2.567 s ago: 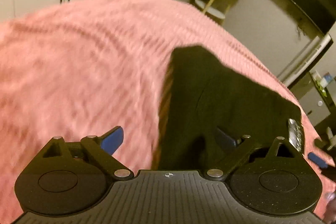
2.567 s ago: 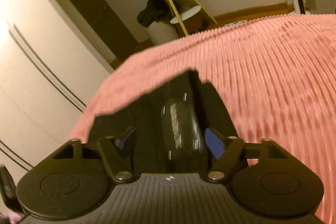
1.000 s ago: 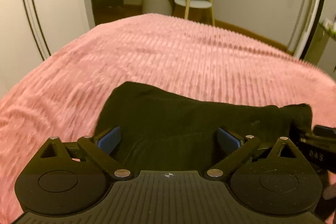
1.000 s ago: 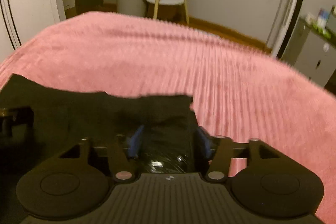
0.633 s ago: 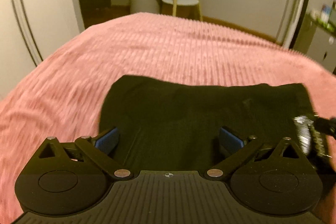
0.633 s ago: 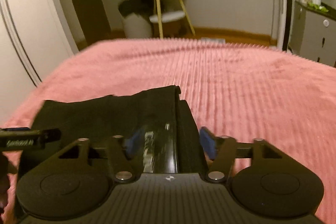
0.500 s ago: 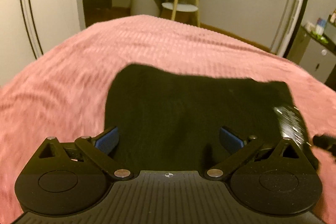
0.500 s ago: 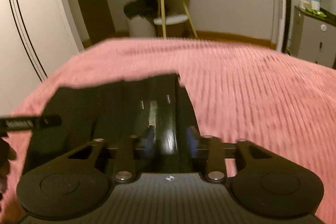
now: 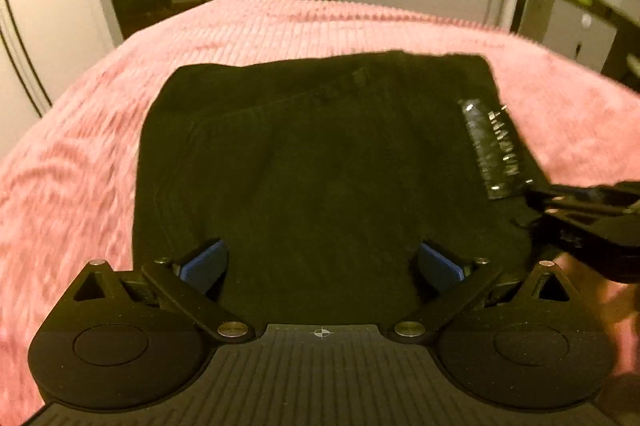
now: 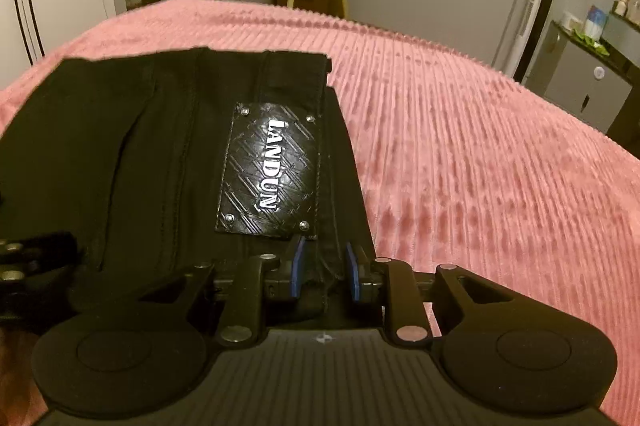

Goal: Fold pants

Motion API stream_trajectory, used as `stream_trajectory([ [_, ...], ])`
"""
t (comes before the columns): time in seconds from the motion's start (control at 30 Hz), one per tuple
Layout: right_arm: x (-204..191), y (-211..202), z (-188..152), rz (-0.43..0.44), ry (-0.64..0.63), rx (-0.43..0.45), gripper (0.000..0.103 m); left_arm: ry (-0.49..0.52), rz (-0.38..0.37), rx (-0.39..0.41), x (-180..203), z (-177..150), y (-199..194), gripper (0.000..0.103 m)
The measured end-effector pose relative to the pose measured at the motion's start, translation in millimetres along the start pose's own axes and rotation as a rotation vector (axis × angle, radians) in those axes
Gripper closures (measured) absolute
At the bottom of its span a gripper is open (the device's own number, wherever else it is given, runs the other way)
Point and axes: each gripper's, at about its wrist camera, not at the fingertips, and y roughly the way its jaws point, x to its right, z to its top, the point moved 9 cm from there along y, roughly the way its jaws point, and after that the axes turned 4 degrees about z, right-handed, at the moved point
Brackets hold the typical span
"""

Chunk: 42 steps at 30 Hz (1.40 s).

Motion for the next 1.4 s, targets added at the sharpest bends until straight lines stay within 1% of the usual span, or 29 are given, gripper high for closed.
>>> stream_trajectory([
  [0.03, 2.0, -2.6, 0.8, 0.002, 0.017, 0.003, 0.073, -0.003, -0.005, 0.007, -2.5, -2.9, -7.5, 0.0],
  [0.07, 6.1, -5.1, 1.1, -0.003, 0.041, 0.01, 0.063, 0.0, -0.008, 0.017, -4.7, -5.9, -13.8, 0.0],
  [0.1, 10.2, -6.8, 1.4, -0.01, 0.062, 0.013, 0.056, 0.006, -0.013, 0.031, -7.5, -9.3, -21.3, 0.0],
  [0.13, 15.5, -10.5, 1.0, -0.021, 0.093, 0.017, 0.04, 0.008, -0.015, 0.042, -10.3, -13.4, -28.2, 0.0],
  [0.17, 20.4, -15.6, 0.0, -0.035, 0.121, 0.023, 0.028, 0.004, -0.015, 0.052, -14.2, -19.4, -36.3, 0.0],
  [0.2, 24.0, -20.7, -0.3, -0.044, 0.138, 0.032, 0.023, -0.007, -0.014, 0.06, -17.6, -24.9, -42.1, 0.0],
  [0.23, 25.2, -26.0, -0.3, -0.042, 0.145, 0.04, 0.016, -0.023, -0.013, 0.064, -20.7, -30.6, -47.9, 0.0],
  [0.3, 23.0, -36.9, -2.3, -0.004, 0.156, 0.045, 0.009, -0.065, -0.02, 0.053, -26.1, -43.2, -54.1, 0.0],
  [0.33, 20.1, -39.8, -5.0, 0.025, 0.164, 0.032, 0.004, -0.089, -0.02, 0.041, -28.7, -49.3, -55.5, 0.0],
  [0.37, 14.7, -43.4, -9.7, 0.06, 0.171, 0.011, 0.004, -0.122, -0.025, 0.027, -32.0, -55.3, -56.3, 0.0],
  [0.43, 2.4, -50.9, -18.5, 0.082, 0.159, -0.02, 0.004, -0.186, -0.024, 0.011, -36.2, -65.8, -57.5, 0.0],
  [0.47, -3.7, -54.7, -21.2, 0.081, 0.139, -0.028, 0.004, -0.223, -0.023, -0.001, -38.6, -72.8, -59.2, 0.0],
  [0.53, -16.2, -69.0, -22.1, 0.067, 0.078, -0.006, 0.004, -0.259, -0.01, -0.015, -40.7, -78.7, -61.3, 0.0],
  [0.57, -22.0, -77.1, -22.0, 0.079, 0.058, 0.01, 0.004, -0.251, 0.004, -0.005, -41.3, -79.3, -65.7, 0.0],
  [0.63, -32.4, -92.3, -23.9, 0.131, 0.051, 0.032, 0.004, -0.217, 0.032, 0.036, -38.6, -76.9, -75.0, 0.0],
  [0.67, -35.7, -95.8, -24.2, 0.127, 0.05, 0.028, 0.004, -0.199, 0.044, 0.058, -36.2, -76.2, -80.1, 0.0],
  [0.73, -39.2, -100.9, -26.5, 0.054, 0.012, 0.017, 0.004, -0.173, 0.053, 0.088, -31.0, -75.4, -86.4, 0.0],
  [0.77, -41.4, -104.7, -25.3, 0.047, -0.001, 0.029, 0.004, -0.16, 0.057, 0.1, -29.1, -75.3, -88.7, 0.0],
  [0.8, -44.5, -108.8, -25.0, 0.065, -0.005, 0.039, 0.004, -0.153, 0.061, 0.106, -28.0, -75.2, -89.3, 0.0],
  [0.87, -52.1, -115.2, -28.1, 0.13, 0.007, 0.037, 0.004, -0.147, 0.061, 0.113, -27.5, -76.8, -90.3, 0.0],
  [0.9, -54.1, -115.8, -30.6, 0.143, 0.008, 0.033, 0.004, -0.149, 0.06, 0.115, -28.8, -76.9, -90.4, 0.0],
  [1.0, -59.3, -114.4, -35.4, 0.113, -0.03, 0.029, 0.004, -0.175, 0.04, 0.11, -32.0, -77.0, -88.3, 0.0],
  [1.13, -66.9, -110.2, -37.4, 0.106, -0.076, 0.017, 0.004, -0.207, 0.021, 0.104, -36.7, -77.9, -85.3, 0.0],
  [1.4, -62.8, -98.8, -41.1, 0.098, -0.07, -0.014, 0.004, -0.215, 0.024, 0.062, -38.5, -81.0, -73.3, 0.0],
])
